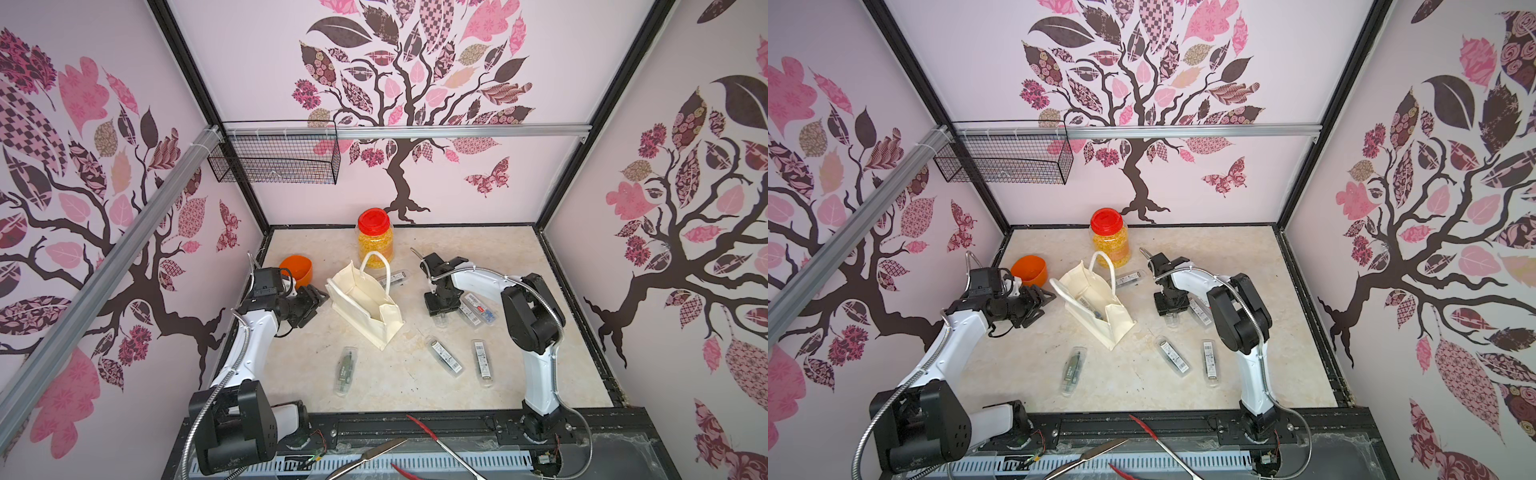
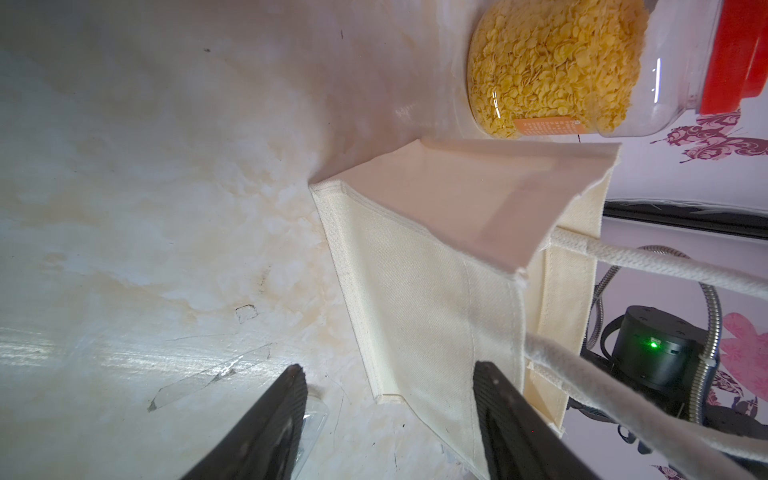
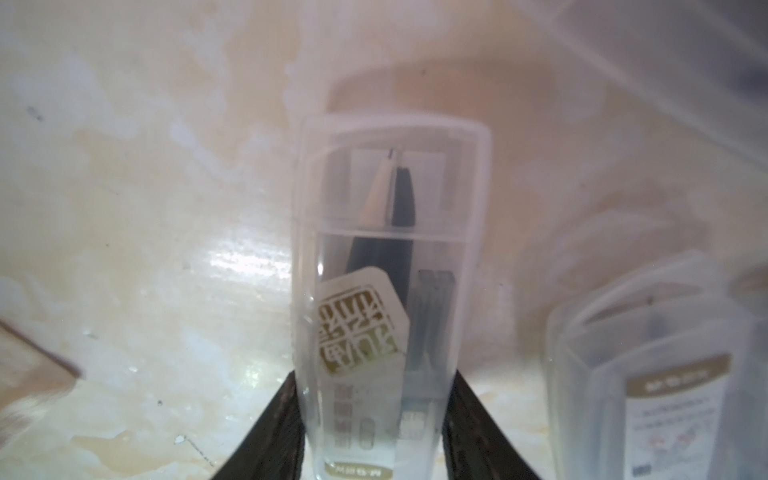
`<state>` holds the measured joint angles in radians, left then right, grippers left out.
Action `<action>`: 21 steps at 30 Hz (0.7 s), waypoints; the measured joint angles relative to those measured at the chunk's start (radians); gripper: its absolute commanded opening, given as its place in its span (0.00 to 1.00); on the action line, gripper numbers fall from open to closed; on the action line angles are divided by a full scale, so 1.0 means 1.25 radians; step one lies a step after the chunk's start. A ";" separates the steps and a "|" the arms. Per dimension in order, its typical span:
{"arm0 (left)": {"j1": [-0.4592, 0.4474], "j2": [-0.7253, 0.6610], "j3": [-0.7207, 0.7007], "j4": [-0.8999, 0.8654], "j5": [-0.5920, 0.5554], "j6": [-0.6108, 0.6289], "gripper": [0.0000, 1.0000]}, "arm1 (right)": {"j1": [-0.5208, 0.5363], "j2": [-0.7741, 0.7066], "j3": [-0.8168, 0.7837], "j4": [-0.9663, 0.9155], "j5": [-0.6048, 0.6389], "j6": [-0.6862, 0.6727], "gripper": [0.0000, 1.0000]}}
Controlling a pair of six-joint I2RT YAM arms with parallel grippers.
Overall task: Put the compass set into the canvas bag
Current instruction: Pick up the compass set at the center of the board.
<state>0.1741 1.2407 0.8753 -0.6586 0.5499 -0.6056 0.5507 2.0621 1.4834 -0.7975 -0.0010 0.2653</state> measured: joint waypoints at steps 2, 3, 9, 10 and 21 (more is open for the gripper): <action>0.000 0.000 0.000 0.000 0.001 0.000 0.68 | 0.001 -0.004 -0.005 0.004 0.000 0.000 0.41; 0.000 0.000 0.000 0.000 0.001 0.000 0.68 | 0.001 -0.005 -0.006 0.004 0.000 0.000 0.41; 0.000 0.000 0.000 0.000 0.001 0.000 0.68 | 0.003 -0.031 -0.032 0.005 -0.003 0.000 0.41; 0.000 0.000 0.000 0.000 0.001 0.000 0.68 | 0.003 -0.037 -0.034 0.006 -0.003 0.000 0.41; -0.007 -0.022 0.001 0.008 0.000 -0.007 0.68 | 0.004 -0.121 -0.039 -0.004 0.002 0.006 0.41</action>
<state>0.1658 1.2137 0.8768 -0.6487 0.5495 -0.6140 0.5552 1.9102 1.4342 -0.8024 0.0017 0.2726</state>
